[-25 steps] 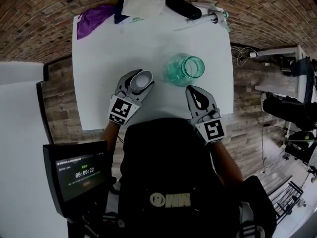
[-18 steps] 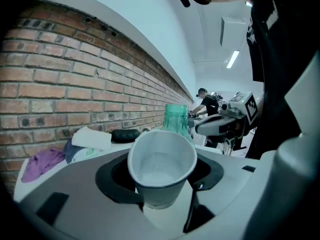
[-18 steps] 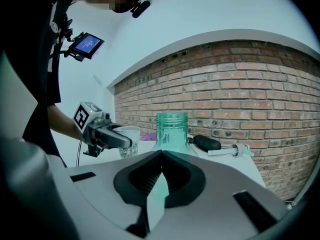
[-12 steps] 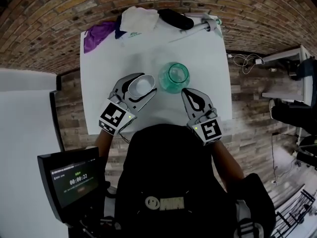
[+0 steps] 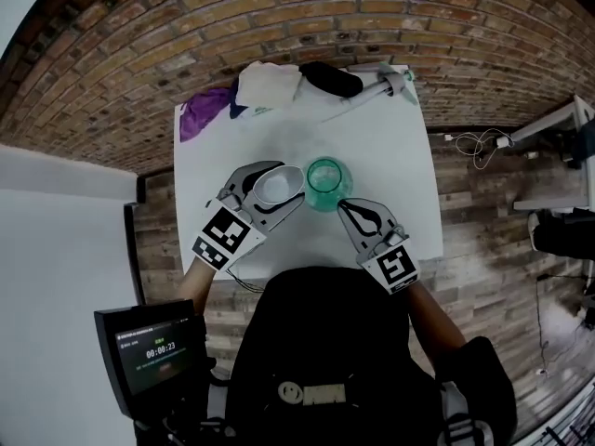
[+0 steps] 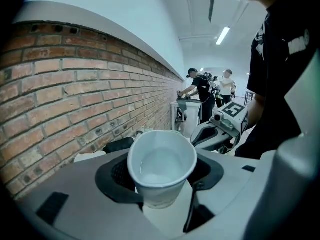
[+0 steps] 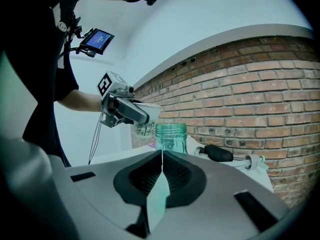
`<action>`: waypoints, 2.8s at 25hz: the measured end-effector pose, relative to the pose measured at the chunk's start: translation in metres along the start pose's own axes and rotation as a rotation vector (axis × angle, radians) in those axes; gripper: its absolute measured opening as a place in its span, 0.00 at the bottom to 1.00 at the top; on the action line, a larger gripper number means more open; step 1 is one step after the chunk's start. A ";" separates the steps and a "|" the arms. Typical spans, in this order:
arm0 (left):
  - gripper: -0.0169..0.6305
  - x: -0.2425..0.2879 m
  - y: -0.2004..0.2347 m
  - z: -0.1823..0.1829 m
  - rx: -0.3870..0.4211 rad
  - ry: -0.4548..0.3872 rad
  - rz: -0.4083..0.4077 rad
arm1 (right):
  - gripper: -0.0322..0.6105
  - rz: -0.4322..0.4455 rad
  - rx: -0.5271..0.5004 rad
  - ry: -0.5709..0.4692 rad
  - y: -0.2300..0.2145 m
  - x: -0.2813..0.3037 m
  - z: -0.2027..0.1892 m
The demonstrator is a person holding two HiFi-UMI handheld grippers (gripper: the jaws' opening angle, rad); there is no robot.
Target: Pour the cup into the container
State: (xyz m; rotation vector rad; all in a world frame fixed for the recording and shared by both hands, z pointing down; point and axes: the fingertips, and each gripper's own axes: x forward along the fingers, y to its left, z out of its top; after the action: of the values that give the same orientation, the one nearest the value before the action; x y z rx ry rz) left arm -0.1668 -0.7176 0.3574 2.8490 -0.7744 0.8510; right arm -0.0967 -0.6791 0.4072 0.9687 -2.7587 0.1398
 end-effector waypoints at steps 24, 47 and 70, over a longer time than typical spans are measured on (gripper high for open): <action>0.44 0.021 0.004 -0.002 0.297 0.336 0.006 | 0.22 0.083 0.025 -0.107 -0.017 0.019 0.013; 0.44 0.024 0.006 -0.002 0.425 0.453 0.006 | 0.22 0.074 0.020 -0.098 -0.015 0.018 0.013; 0.44 0.024 0.003 -0.001 0.483 0.496 -0.004 | 0.22 0.070 0.017 -0.096 -0.015 0.017 0.012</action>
State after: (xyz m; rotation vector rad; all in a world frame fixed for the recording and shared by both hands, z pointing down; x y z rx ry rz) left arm -0.1515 -0.7312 0.3713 2.7800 -0.5510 1.8647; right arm -0.1022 -0.7032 0.3994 0.9055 -2.8852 0.1315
